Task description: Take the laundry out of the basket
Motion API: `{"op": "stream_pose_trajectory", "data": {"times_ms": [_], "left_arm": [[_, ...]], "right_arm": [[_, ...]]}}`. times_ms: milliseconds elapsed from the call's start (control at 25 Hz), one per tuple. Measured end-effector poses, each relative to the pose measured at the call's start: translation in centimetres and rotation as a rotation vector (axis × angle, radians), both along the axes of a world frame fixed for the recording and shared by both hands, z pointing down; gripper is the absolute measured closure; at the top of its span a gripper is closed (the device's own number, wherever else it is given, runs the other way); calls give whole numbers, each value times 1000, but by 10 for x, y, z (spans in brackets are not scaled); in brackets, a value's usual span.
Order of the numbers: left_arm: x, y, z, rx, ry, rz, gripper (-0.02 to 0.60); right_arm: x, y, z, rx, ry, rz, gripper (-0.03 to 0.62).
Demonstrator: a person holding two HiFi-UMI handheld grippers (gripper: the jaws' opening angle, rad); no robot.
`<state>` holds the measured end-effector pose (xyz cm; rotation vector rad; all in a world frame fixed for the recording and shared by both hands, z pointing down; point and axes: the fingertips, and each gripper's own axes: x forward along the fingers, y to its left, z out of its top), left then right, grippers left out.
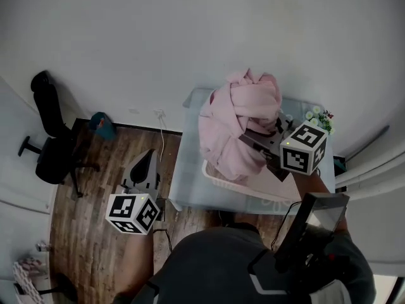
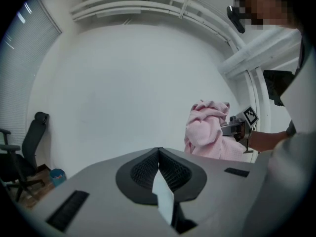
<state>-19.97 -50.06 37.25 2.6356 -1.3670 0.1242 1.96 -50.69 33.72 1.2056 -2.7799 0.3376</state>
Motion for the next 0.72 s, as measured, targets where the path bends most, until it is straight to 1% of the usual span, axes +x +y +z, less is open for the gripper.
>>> {"op": "stream_pose_trajectory", "data": {"times_ms": [200,320,520,720], "left_arm": [[-25,7,-15,23,9,-80,572],[-34,14,-22,35,17,-109,572],[-44,22,-28,51,23,-151,572],[-54,29,-41,80,20,-213,572]], "right_arm": [[-20,-5,-50,91,-25,-53,326],[-25,-3,-80,144,-42,-71,326],[-35,-11,-130,177,-127,-120,326],[-51,-19,-193,245,-209,-197,326]]}}
